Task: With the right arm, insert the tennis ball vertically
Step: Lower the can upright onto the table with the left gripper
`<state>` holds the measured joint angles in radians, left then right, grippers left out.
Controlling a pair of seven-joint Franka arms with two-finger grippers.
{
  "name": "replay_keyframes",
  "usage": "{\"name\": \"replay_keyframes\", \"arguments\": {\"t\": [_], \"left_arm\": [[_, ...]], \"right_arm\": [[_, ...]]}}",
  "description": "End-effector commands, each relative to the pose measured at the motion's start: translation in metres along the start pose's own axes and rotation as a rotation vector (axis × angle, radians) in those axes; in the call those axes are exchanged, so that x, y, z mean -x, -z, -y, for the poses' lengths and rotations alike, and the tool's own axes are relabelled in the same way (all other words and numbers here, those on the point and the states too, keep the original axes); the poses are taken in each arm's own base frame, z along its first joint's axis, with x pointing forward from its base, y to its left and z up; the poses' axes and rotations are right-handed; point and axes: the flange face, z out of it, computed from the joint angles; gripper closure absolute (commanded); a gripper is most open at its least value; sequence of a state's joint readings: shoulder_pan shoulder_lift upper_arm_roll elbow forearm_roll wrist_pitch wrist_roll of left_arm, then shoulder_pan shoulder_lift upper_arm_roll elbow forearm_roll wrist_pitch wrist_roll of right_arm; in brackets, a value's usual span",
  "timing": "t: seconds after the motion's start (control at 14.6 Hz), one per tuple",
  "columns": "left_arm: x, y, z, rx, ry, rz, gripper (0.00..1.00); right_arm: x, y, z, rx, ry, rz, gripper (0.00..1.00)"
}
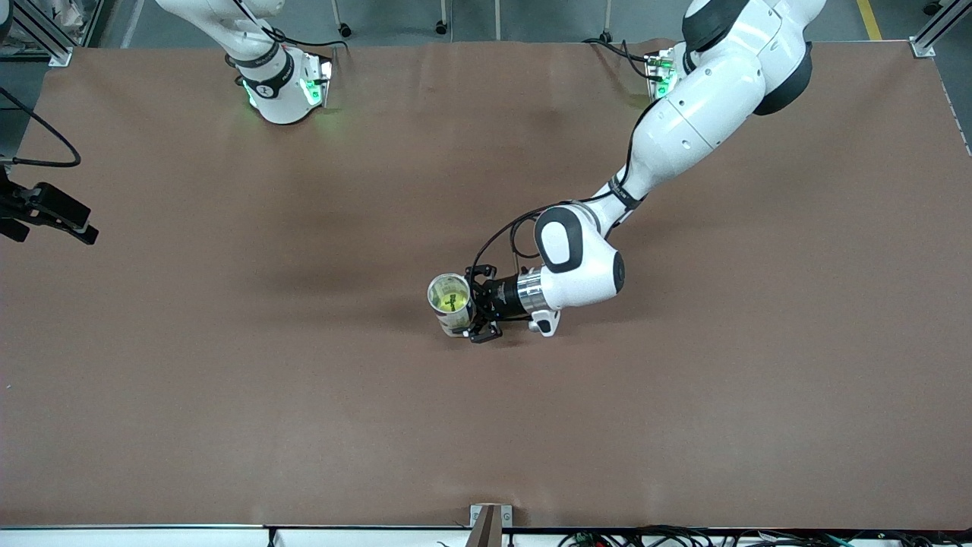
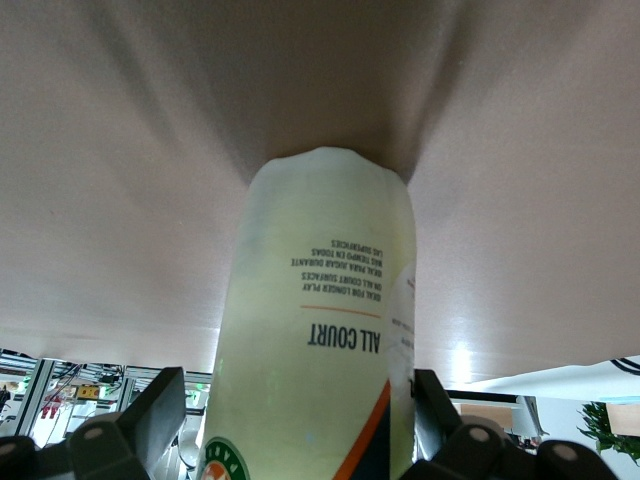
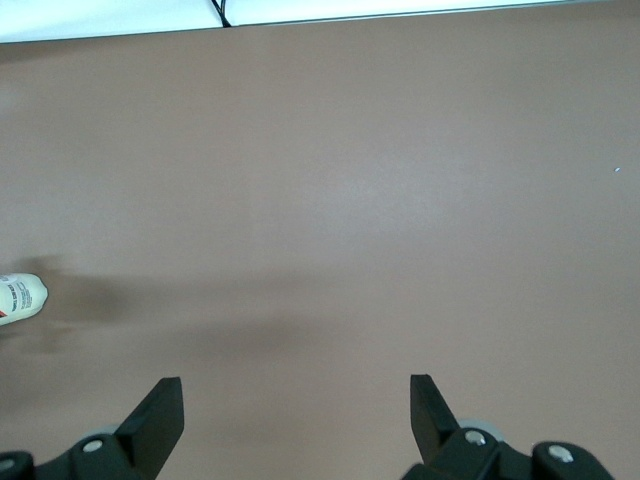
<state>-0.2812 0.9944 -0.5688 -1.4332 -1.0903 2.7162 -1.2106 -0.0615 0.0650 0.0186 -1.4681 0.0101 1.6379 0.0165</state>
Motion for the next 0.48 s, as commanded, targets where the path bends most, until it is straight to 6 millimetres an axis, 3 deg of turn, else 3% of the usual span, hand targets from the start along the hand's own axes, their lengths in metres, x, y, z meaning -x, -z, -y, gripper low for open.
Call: {"name": "replay_keyframes", "arguments": {"t": [0.0, 0.41], "left_arm": [[0.0075, 0.0143, -0.0006, 0.009, -0.014, 0.006, 0.0], [0.0035, 0.0213, -0.008, 0.021, -0.014, 0.003, 0.0]], "right_arm": [[-0.0026, 0.0092, 0.0008, 0.016, 0.01, -0.018, 0.0], [-0.0027, 0.0093, -0.0037, 0.017, 0.002, -0.018, 0.0]]}}
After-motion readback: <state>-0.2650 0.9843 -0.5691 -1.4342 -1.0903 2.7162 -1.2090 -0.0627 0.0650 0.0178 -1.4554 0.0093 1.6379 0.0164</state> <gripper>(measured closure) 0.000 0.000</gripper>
